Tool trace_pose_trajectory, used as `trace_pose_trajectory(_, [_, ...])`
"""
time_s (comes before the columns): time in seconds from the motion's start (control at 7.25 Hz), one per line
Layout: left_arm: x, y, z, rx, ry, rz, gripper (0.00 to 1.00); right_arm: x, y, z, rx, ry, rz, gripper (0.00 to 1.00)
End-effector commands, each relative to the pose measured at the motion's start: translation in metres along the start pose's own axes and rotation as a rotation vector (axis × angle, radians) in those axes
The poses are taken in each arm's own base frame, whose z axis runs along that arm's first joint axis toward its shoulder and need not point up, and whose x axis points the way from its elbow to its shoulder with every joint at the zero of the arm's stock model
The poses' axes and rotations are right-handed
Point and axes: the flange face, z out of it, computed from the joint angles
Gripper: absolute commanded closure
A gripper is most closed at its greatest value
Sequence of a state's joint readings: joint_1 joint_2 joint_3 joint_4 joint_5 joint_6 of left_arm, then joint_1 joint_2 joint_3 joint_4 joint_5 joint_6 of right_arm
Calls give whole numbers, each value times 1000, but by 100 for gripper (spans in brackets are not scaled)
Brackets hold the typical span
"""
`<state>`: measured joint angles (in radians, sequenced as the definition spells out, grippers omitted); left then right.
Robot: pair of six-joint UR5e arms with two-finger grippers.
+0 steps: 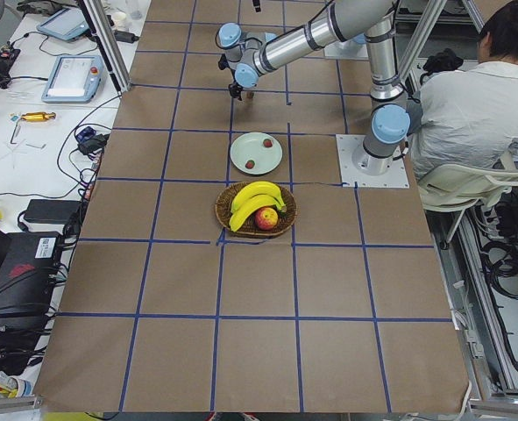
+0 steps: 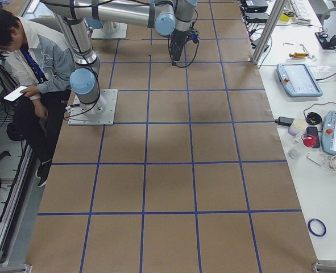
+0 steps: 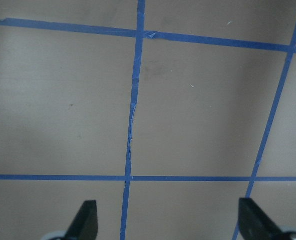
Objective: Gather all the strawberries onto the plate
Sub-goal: 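Move the left gripper to the last strawberry and grasp it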
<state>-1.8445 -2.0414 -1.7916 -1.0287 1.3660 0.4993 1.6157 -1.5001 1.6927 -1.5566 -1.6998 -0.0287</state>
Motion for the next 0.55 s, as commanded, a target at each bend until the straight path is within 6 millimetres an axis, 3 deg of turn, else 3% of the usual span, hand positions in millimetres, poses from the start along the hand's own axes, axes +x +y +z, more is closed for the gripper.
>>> trace_pose_trajectory(0.0, [1,-1,8,-11,3,56,26,0,0,3,-5,0,-1,0])
trace_pose_trajectory(0.41, [-1,-5,5,14,-11,59,79,0,-1,6,-8,-5,0,0])
